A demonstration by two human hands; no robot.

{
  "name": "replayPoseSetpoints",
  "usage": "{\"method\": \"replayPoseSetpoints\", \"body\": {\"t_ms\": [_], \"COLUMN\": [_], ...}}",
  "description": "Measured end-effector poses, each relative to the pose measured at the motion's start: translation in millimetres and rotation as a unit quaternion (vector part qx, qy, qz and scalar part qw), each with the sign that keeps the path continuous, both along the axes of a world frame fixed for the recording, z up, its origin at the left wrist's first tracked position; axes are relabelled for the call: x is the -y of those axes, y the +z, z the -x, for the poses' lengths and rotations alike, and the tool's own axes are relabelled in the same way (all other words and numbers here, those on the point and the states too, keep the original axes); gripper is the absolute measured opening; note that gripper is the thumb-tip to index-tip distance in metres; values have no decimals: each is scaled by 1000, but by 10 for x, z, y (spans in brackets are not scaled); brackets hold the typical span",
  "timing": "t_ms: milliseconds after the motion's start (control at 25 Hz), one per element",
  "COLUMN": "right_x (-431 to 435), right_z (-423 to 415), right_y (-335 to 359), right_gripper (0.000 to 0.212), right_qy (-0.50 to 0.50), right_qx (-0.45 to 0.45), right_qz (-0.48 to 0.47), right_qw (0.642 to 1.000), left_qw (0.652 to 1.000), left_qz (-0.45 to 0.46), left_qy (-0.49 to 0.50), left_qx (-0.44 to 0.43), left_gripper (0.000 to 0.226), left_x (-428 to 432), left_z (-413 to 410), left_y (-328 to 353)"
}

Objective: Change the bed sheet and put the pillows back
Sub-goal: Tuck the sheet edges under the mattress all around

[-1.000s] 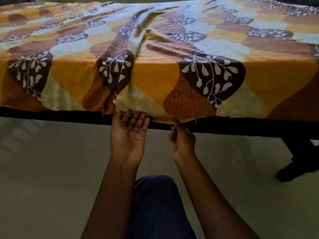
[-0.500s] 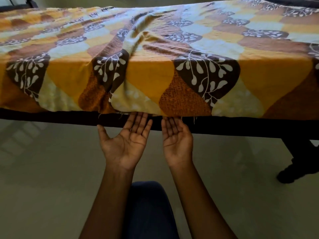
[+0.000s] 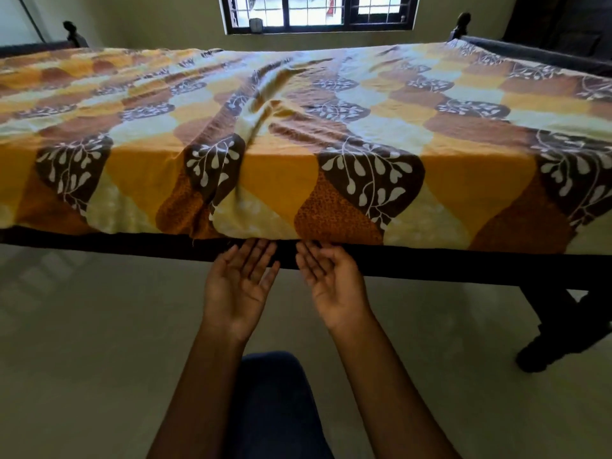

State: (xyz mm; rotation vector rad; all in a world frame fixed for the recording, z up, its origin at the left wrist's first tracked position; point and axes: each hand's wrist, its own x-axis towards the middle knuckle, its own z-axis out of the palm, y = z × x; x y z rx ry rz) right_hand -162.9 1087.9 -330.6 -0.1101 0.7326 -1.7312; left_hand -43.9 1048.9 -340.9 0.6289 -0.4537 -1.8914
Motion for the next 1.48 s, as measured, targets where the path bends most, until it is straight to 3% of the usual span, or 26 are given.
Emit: {"method": "replayPoseSetpoints", "body": {"t_ms": [120, 160, 240, 360, 480, 600, 680, 720, 800, 1040, 1200, 1280, 1480], "right_x": [-385, -463, -546, -394, -38, 185, 187, 174, 196, 275, 258, 220, 163], "right_z": [131, 183, 287, 505, 821, 1142, 1226, 1227, 1220, 1240, 1221, 1194, 1078], "right_y": [58, 134, 339, 662, 1006, 1177, 1108, 1072, 1007, 858, 876, 881, 1050], "right_gripper": [25, 26, 25, 21, 34, 72, 78, 76, 72, 69, 69, 67, 61], "right_qy": [17, 10, -23, -131, -194, -59, -37, -65, -128, -177, -104, -68, 56], "right_qx": [-270, -354, -506, -720, -860, -967, -985, -986, -980, -973, -975, -973, -942], "right_qz": [-47, -28, 55, 154, 118, -9, -24, -14, 14, 43, 26, 12, -61], "right_qw": [962, 935, 861, 664, 457, 248, 167, 152, 151, 145, 194, 220, 326], "left_qw": [957, 923, 803, 599, 470, 319, 227, 199, 181, 240, 260, 254, 226], "left_qz": [134, 218, 424, 634, 709, 732, 736, 742, 750, 752, 739, 732, 706], "left_qy": [36, 57, 84, 127, 118, 9, -17, -10, 19, 57, 7, -19, -106], "left_qx": [254, 313, 410, 472, 512, 602, 638, 640, 636, 611, 622, 632, 663], "left_gripper": [26, 24, 25, 30, 42, 69, 78, 79, 79, 76, 76, 77, 79], "left_x": [-256, -346, -430, -184, 318, 824, 998, 1034, 1046, 1016, 988, 992, 1016], "left_z": [57, 96, 164, 270, 432, 483, 475, 481, 504, 505, 535, 532, 523], "left_y": [144, 232, 436, 836, 1215, 1330, 1259, 1222, 1175, 1014, 983, 944, 1010]}}
